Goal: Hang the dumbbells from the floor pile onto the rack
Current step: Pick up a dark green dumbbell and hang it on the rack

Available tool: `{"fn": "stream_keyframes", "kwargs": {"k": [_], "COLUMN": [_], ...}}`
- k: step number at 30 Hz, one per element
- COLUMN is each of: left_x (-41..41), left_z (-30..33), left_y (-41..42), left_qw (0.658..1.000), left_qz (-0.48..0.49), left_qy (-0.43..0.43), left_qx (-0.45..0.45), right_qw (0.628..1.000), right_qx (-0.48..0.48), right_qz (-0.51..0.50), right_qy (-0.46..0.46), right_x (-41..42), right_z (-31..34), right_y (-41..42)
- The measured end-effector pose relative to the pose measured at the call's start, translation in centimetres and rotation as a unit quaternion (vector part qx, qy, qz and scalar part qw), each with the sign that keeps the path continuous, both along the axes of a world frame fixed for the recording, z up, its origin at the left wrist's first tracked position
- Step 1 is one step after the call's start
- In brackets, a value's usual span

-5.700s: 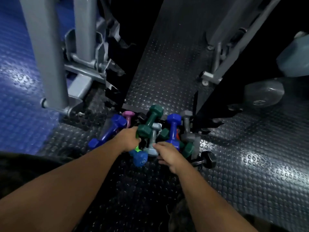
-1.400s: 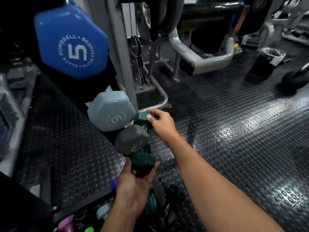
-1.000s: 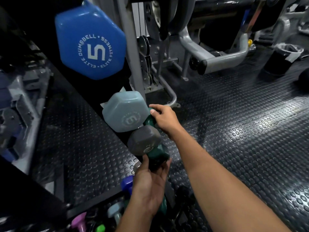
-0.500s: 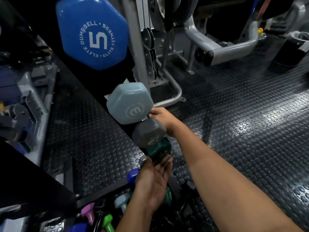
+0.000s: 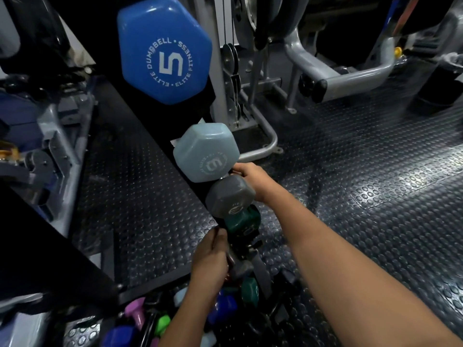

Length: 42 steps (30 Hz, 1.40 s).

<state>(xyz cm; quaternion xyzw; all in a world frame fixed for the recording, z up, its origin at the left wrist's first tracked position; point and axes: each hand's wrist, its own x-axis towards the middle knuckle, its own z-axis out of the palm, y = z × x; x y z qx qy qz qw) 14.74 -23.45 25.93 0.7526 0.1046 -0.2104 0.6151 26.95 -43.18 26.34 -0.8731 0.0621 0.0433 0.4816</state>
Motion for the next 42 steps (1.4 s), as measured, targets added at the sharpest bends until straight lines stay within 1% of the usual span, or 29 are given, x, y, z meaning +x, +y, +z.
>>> {"fn": "stream_keyframes", "kwargs": {"k": [2, 6, 12, 15, 19, 22, 26, 29, 32, 36, 40, 42], "left_x": [-0.2, -0.4, -0.1, 0.3, 0.9, 1.3, 1.5, 1.6, 1.3, -1.4, -4.8, -6.5], "left_z": [0.5, 1.0, 1.6, 1.7, 2.4, 3.3, 4.8, 6.0, 7.0, 7.5, 8.5, 8.5], "left_y": [0.1, 0.1, 0.0, -0.3, -0.5, -0.6, -0.2, 0.5, 1.4, 3.6, 6.7, 8.6], "left_qw": [0.999, 0.996, 0.992, 0.99, 0.985, 0.979, 0.952, 0.922, 0.886, 0.852, 0.817, 0.81], "left_qz": [-0.02, -0.048, -0.043, -0.043, -0.068, -0.101, -0.18, -0.225, -0.259, -0.283, -0.304, -0.297], "left_qy": [-0.029, -0.054, -0.052, -0.049, -0.02, -0.03, -0.041, -0.053, -0.104, -0.211, -0.26, -0.285], "left_qx": [0.036, 0.06, 0.106, 0.128, 0.156, 0.174, 0.244, 0.311, 0.37, 0.386, 0.416, 0.417], "right_qw": [1.0, 1.0, 1.0, 1.0, 1.0, 0.999, 0.996, 0.992, 0.986, 0.978, 0.975, 0.976], "right_qx": [0.004, 0.002, 0.011, 0.004, 0.009, -0.014, -0.048, -0.113, -0.139, -0.166, -0.162, -0.156], "right_qz": [0.0, -0.001, 0.012, 0.0, -0.017, -0.039, -0.073, -0.061, -0.089, -0.104, -0.108, -0.105], "right_qy": [0.002, 0.007, 0.002, 0.002, 0.011, 0.009, -0.002, -0.006, 0.009, 0.076, 0.108, 0.11], "right_x": [0.0, -0.3, -1.0, -1.2, -2.1, -2.9, -4.7, -6.9, -9.5, -14.0, -19.2, -21.5], "right_z": [0.0, 0.6, 1.5, 1.5, 2.3, 3.0, 4.3, 5.8, 7.5, 8.9, 8.8, 8.9], "right_y": [0.0, 0.1, 0.3, 0.4, 0.5, 0.7, 1.1, 1.6, 1.7, 1.3, 1.6, 2.5]}}
